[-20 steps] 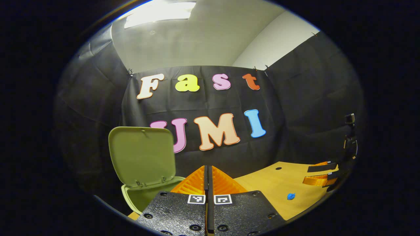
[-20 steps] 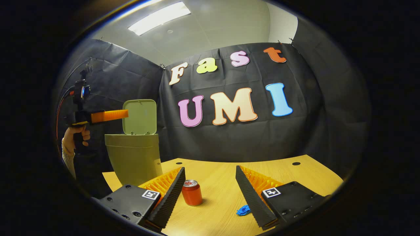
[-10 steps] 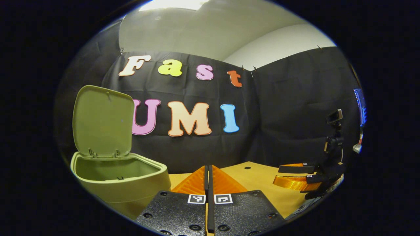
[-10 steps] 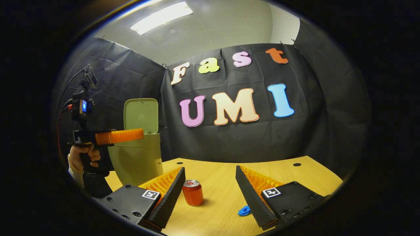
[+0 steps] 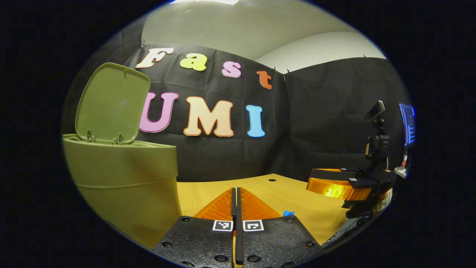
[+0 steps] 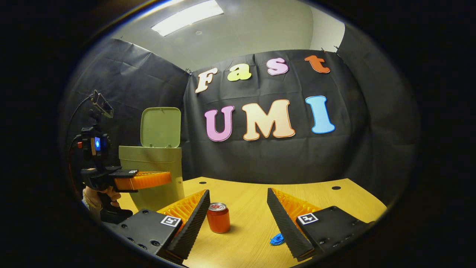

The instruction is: Press the lid of the desktop garbage bin to open it, pick up the crumpled paper on the desktop and throw it into the bin, then pick up the pop can on the desktop and drop it into the bin, and finally close the garbage bin lid.

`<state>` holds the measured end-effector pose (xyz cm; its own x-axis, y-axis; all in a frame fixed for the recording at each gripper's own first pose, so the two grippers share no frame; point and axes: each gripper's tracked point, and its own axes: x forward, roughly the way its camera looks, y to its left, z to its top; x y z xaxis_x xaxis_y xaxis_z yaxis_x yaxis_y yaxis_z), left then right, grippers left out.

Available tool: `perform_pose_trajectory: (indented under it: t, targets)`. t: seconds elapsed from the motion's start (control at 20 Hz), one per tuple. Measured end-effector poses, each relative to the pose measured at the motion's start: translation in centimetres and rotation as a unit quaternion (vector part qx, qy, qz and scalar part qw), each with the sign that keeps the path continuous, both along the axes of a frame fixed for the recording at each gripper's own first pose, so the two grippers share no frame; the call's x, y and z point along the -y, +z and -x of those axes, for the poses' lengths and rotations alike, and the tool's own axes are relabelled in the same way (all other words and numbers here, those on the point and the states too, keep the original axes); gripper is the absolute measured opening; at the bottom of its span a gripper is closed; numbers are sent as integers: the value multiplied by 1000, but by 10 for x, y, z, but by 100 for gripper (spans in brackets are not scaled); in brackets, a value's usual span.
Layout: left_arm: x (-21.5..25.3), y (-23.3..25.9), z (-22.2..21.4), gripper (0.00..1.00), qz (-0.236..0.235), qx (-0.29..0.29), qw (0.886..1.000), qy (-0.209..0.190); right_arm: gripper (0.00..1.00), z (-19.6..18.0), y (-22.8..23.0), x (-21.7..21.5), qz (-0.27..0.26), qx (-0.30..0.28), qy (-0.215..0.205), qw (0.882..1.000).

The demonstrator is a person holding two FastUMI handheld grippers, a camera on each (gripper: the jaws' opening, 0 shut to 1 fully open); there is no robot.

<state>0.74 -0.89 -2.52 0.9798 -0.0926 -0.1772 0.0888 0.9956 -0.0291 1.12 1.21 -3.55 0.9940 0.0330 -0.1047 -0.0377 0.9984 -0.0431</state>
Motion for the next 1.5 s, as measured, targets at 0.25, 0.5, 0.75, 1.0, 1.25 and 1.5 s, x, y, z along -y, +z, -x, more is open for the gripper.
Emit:
perform_pose_trajectory:
  t: [0.25, 0.5, 0.75, 1.0, 1.25, 1.5]
  targets:
    - [-1, -21, 2, 0, 11, -18, 1000, -6, 97, -6, -12, 2, 5, -12, -4, 1000]
    - [-2, -32, 7, 0, 12, -27, 1000, -8, 98, -8, -17, 17, 7, -22, -23, 999]
    - [8, -41, 12, 10, -1, -35, 999, -31, 97, -5, -18, 44, 19, -29, -57, 998]
    - [11, -35, 18, 55, -9, -28, 999, -41, 97, -6, -41, 75, 27, -73, -78, 994]
    - [10, -39, 25, 78, -8, -23, 999, -46, 98, -11, -82, 87, 15, -145, -67, 987]
    - [2, -36, 25, 83, -11, -20, 999, -41, 98, -28, -121, 105, 37, -209, -77, 974]
